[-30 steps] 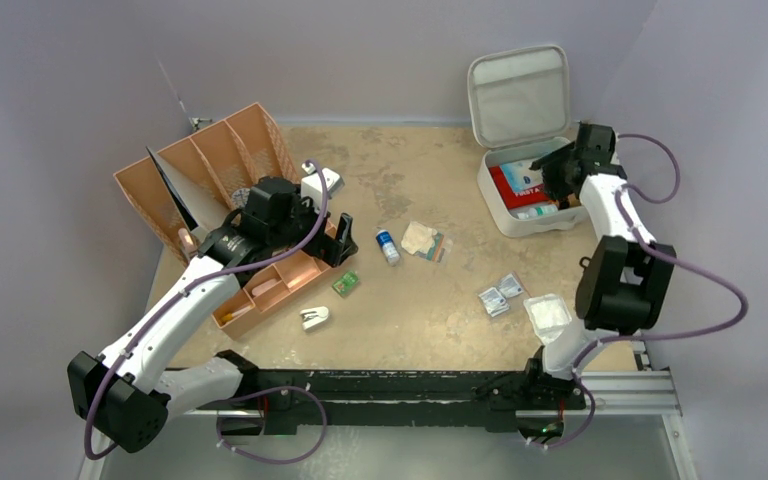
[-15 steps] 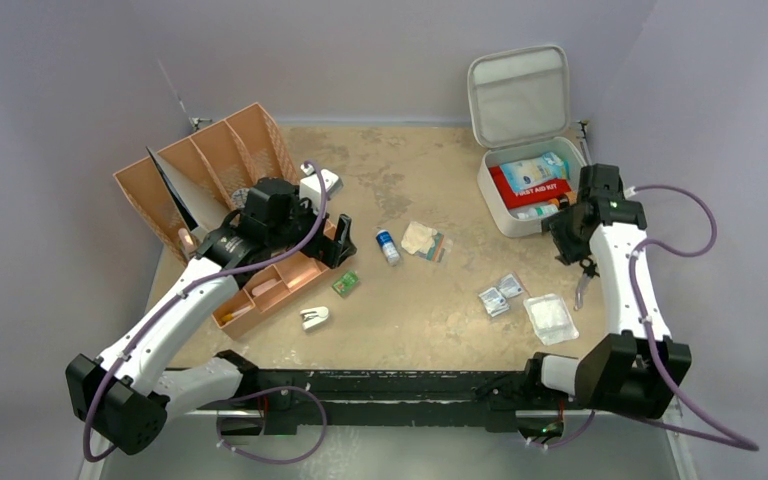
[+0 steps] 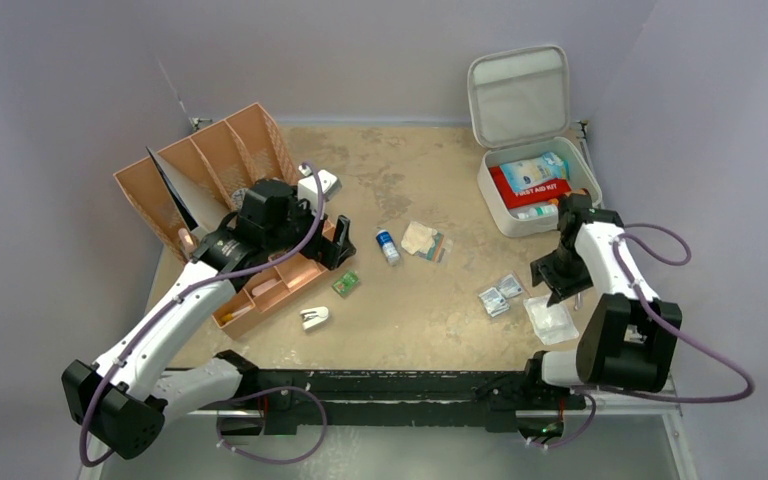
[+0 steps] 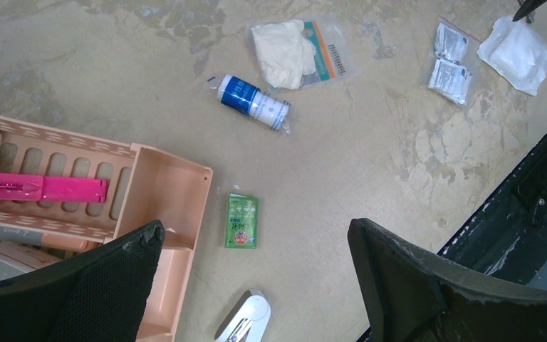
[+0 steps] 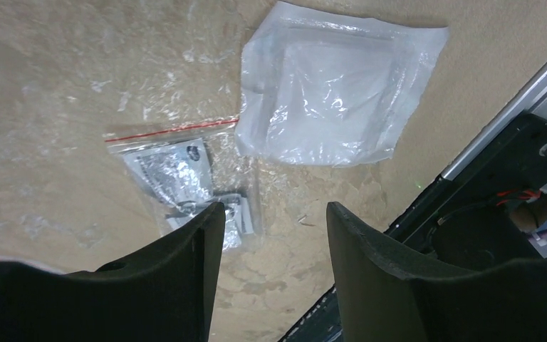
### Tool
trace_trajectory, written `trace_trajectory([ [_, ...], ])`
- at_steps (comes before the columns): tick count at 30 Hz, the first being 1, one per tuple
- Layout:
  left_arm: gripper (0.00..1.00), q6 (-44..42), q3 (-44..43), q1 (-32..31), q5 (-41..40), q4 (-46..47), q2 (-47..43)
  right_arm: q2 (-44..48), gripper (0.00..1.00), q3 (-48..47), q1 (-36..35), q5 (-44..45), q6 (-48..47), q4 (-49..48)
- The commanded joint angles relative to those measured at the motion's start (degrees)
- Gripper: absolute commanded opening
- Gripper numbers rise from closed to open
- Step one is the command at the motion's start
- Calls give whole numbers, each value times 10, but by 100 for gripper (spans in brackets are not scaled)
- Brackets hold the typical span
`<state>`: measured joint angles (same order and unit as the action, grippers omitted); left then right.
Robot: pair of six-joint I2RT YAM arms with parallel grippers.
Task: Organize the medicine kit
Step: Pick up the medical item at the center of the board.
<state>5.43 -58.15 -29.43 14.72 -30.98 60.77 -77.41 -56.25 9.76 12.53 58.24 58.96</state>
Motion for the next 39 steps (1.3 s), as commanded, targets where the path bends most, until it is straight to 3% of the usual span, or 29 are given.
trace_trajectory([
  [1,100,8,-16,-7,-7,10,-17,-38,57,12,-1,19,18,6],
  [11,100,1,-17,-28,-32,5,-25,-107,56,-14,-1,101,37,0],
  [22,100,-2,-18,-34,-40,1,-22,-182,54,-25,0,78,63,-27],
  [26,100,-2,-20,-34,-44,0,-21,-178,43,-20,0,74,62,-27],
  [30,100,-2,-20,-34,-47,0,-19,-154,16,-11,1,81,56,-30],
  [33,100,-2,-19,-34,-48,0,-19,-134,2,-9,0,84,55,-23],
  [39,99,-2,-15,-34,-58,2,-24,-78,0,-19,0,103,48,-2],
])
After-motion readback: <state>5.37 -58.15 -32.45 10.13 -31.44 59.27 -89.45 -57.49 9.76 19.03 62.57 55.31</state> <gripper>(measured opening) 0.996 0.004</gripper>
